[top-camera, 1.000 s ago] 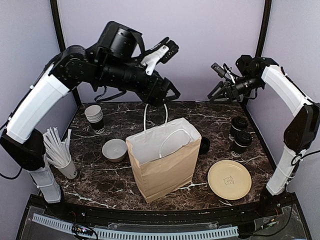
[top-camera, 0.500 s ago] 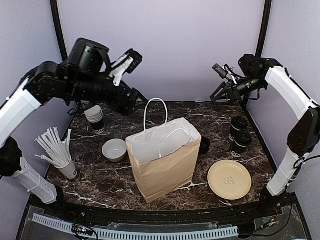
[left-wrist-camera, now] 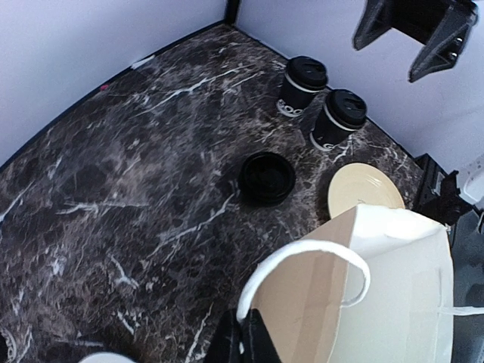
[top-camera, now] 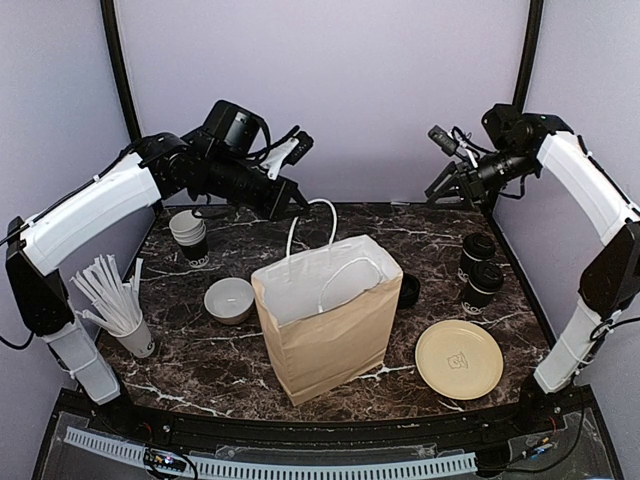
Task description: Pack the takeout coffee
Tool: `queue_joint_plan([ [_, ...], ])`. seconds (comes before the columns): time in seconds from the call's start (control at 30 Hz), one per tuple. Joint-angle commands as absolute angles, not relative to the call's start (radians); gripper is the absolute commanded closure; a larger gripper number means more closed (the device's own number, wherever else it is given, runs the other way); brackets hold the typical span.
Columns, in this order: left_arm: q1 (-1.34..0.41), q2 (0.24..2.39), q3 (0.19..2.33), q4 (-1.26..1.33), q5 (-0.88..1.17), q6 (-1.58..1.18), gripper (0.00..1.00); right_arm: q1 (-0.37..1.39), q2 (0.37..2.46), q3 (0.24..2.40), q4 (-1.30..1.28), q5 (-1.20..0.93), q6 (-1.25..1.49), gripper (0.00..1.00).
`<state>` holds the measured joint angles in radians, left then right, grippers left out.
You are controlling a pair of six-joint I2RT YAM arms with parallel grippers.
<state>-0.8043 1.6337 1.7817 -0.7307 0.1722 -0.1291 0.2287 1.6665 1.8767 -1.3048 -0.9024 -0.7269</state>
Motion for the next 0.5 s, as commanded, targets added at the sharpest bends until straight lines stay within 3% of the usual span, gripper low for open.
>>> queue_joint_plan([
  [0.0,-0.805,1.664,1.859,-0.672,0.290,-0.066,1.00,0.225,1.645,1.864,-1.273,-0.883,-0.708,0.42],
  [0.27,-0.834,1.543,1.715,-0.567,0.351,-0.076,1.00,0.220,1.668,1.849,-1.250,-0.822,-0.693,0.44],
  [0.47,-0.962,1.468,1.613,-0.512,0.442,-0.015,1.00,0.191,1.675,1.836,-1.202,-0.693,-0.633,0.45],
])
